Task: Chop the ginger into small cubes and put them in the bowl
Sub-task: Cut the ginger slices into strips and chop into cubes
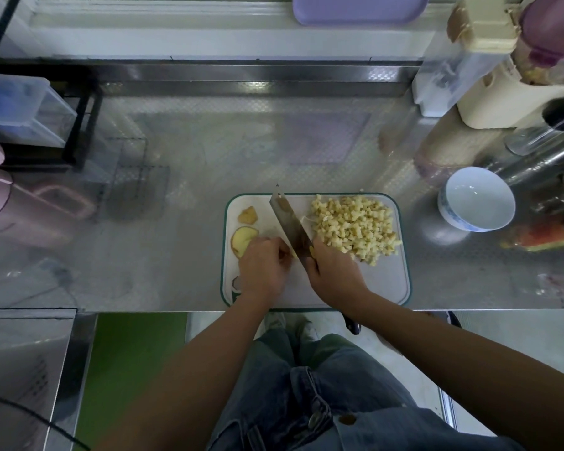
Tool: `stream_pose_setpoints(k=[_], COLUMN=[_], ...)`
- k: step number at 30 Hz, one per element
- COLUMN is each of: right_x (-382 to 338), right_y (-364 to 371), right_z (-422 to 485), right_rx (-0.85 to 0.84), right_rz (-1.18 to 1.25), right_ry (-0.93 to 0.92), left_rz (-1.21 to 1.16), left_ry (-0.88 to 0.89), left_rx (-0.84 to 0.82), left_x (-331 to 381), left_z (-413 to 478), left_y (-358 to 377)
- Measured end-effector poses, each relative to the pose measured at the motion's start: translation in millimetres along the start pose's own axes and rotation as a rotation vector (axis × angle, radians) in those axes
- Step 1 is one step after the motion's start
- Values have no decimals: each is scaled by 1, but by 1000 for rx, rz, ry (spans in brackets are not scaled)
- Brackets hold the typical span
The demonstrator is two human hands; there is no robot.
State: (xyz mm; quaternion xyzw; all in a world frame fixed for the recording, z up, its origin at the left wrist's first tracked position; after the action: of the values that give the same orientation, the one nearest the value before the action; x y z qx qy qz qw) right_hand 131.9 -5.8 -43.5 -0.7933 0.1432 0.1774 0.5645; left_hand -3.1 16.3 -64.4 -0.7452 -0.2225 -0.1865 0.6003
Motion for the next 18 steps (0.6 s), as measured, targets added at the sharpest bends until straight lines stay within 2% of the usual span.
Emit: stream_pose_setpoints(k=[10,18], right_x=[-2,7], right_y=[16,12], right_z=[4,14], right_rx=[-3,20], right_rz=[-45,18], right_ry=[31,30], left_rz=[34,8], left_ry=[-68,-84], left_rx=[-6,-10], left_x=[6,3], left_z=[4,5], left_y=[1,1])
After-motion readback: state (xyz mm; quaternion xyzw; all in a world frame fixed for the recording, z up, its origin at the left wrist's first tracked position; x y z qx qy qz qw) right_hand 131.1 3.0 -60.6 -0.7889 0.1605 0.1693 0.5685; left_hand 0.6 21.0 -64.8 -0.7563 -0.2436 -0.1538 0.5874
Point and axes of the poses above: each hand's wrist, its own z-axis towards the middle knuckle, its own y-axis out of the palm, x = y × z, the point moved 4 cm from there along z, towards the middle knuckle, and after that the axes turned 3 degrees about -z, right-handed, at the moved point
